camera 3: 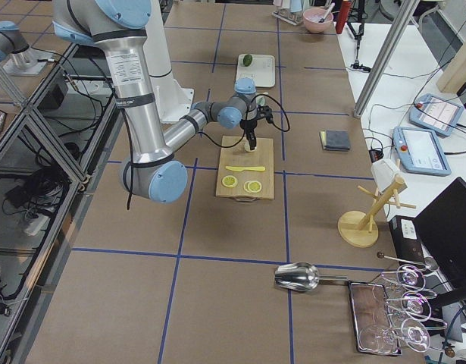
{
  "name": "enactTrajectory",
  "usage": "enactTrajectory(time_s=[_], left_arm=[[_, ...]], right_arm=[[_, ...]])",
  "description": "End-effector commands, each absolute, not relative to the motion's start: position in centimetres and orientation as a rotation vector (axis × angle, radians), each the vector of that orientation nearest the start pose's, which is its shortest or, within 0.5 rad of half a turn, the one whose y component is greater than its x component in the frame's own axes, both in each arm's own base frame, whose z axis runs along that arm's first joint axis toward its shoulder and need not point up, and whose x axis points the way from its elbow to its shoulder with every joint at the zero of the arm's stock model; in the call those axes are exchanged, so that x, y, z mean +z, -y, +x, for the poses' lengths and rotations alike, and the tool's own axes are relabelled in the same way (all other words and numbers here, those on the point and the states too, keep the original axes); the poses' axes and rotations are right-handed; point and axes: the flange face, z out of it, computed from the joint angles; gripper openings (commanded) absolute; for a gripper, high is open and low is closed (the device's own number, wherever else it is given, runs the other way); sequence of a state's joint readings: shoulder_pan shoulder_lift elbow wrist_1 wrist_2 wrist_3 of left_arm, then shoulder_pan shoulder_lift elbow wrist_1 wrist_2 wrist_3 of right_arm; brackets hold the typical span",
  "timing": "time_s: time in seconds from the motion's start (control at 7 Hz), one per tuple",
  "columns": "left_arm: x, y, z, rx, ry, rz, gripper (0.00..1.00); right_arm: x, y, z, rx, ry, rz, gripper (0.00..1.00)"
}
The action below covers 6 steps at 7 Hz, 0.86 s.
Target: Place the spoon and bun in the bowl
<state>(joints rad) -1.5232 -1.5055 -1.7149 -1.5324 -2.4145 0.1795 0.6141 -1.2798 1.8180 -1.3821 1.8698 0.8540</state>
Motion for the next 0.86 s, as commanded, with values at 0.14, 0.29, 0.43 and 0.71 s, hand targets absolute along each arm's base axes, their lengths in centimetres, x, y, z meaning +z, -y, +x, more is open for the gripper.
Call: enactTrajectory(time_s=[0.14,0.29,0.43,0.71], left_arm=[[61.8,46.8,-3.7,0.230,-0.841,0.093,1.00],[61.8,46.7,-3.7,0.230,-0.841,0.093,1.00],[61.8,46.7,-3.7,0.230,-0.841,0.093,1.00],[61.9,46.6,-3.7,0.230,-0.841,0.092,1.00]], right_arm=[[36.1,42.7,-42.6,-0.208,0.764,0.236,0.00],[34.3,42.6,-42.4,-0.205,0.787,0.251,0.00],[31.7,42.8,-43.4,-0.153,0.825,0.246,0.00],[21.2,42.1,-47.9,-0.011,0.836,0.188,0.00]])
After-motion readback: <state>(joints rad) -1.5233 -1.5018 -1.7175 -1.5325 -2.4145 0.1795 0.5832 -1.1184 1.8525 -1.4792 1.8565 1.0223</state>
